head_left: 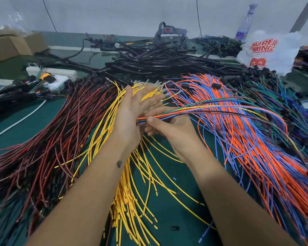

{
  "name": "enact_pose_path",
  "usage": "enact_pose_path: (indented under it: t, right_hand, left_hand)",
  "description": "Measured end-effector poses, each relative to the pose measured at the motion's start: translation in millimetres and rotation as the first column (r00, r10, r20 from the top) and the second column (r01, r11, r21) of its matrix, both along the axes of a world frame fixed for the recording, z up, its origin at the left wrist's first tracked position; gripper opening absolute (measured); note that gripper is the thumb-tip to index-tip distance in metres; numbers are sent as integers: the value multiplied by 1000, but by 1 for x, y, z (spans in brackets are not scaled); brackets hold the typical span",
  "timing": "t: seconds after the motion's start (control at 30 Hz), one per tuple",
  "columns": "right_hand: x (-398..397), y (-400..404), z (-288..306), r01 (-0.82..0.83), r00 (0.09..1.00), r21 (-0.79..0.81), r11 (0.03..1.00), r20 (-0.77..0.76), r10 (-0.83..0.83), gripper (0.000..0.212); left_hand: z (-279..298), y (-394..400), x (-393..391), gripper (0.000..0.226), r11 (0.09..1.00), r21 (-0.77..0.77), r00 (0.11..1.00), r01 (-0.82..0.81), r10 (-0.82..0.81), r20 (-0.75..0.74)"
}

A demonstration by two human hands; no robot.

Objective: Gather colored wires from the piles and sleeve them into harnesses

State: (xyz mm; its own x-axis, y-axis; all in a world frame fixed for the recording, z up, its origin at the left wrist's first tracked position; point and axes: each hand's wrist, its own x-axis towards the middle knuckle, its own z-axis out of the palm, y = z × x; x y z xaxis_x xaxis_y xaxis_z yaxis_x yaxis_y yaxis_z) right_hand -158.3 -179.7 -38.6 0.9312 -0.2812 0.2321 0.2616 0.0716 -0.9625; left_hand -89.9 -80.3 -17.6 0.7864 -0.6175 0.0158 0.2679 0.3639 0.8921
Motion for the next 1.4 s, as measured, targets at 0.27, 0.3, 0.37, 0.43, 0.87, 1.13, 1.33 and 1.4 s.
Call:
enact_pose_path:
  t: [0.27,0.3,0.37,0.43,0.87,1.13,1.33,1.4]
  right_hand:
    - [2,-9,1,180,981,69,981,58,-184,15]
    - [2,-11,1,202,976,75,977,61,-207,14]
    - [2,-12,1,242,968,88,966,52,-247,13]
    - [3,-14,0,266,962,84,960,38,-270,14]
    - [9,-25,-13,278,941,-88,957,-175,-289,21]
    - [14,-25,-16,262,946,-36,964,-187,-264,16]
    - [16,-26,-17,236,954,-41,971,-183,-239,22]
    - [16,-26,-17,232,954,-51,971,-184,-238,21]
  left_hand:
    - [-5,4,7,34,998,52,987,-36,27,160]
    - [-7,5,8,29,995,83,969,-55,33,246]
    - [-10,6,8,21,975,176,905,-138,52,422]
    - [-11,5,7,16,941,224,844,-254,102,527]
    - [-2,-1,30,17,813,544,810,-207,-170,562]
    - [5,-18,127,60,336,502,453,-797,-216,865]
    - [-15,-3,159,48,85,455,362,-887,-485,796]
    - [-13,-1,160,34,56,381,307,-923,-490,816]
